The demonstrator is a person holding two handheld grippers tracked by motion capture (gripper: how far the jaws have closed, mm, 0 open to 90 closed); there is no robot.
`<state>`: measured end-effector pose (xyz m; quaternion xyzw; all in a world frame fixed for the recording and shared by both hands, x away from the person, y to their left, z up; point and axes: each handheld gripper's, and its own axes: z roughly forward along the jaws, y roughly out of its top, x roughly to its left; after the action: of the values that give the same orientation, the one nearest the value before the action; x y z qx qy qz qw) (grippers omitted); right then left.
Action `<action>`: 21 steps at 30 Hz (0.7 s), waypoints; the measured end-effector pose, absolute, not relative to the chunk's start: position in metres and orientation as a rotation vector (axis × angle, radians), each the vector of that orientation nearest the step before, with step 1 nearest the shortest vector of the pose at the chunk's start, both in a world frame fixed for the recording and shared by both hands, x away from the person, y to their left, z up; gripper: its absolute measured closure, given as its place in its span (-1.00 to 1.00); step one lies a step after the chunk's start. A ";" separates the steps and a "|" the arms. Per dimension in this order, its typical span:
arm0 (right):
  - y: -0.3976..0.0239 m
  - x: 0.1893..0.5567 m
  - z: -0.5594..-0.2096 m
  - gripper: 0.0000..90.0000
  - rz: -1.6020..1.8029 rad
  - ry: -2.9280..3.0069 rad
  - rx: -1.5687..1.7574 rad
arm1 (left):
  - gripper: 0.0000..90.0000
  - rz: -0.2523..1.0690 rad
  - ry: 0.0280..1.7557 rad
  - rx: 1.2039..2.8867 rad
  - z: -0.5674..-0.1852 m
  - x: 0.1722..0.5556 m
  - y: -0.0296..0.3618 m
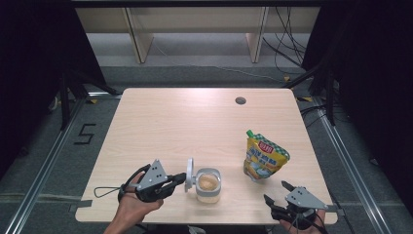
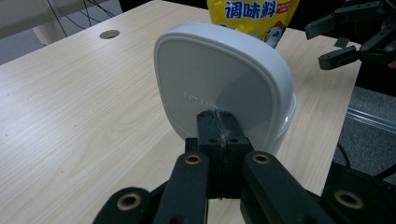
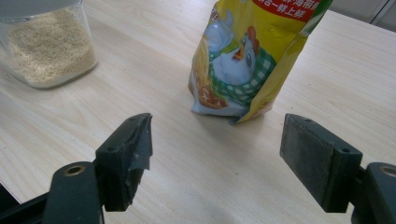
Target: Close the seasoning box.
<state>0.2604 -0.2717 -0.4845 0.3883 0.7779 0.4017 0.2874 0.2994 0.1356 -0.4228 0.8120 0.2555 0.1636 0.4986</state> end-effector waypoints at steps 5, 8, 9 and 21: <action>-0.271 0.261 -0.485 -0.41 1.075 2.078 1.030 | 0.98 0.393 0.596 1.981 -0.422 0.300 0.129; -0.271 0.261 -0.485 -0.41 1.069 2.081 1.027 | 0.98 0.385 0.594 1.981 -0.423 0.300 0.125; -0.271 0.260 -0.485 -0.41 1.069 2.084 1.039 | 0.97 0.383 0.585 1.985 -0.423 0.300 0.125; -0.270 0.260 -0.486 -0.41 1.078 2.103 1.060 | 0.72 0.376 0.629 1.930 -0.422 0.300 0.138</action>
<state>0.2602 -0.2699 -0.4860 0.3939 0.7812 0.4004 0.2722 0.2998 0.1382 -0.4220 0.8025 0.2615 0.1562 0.5131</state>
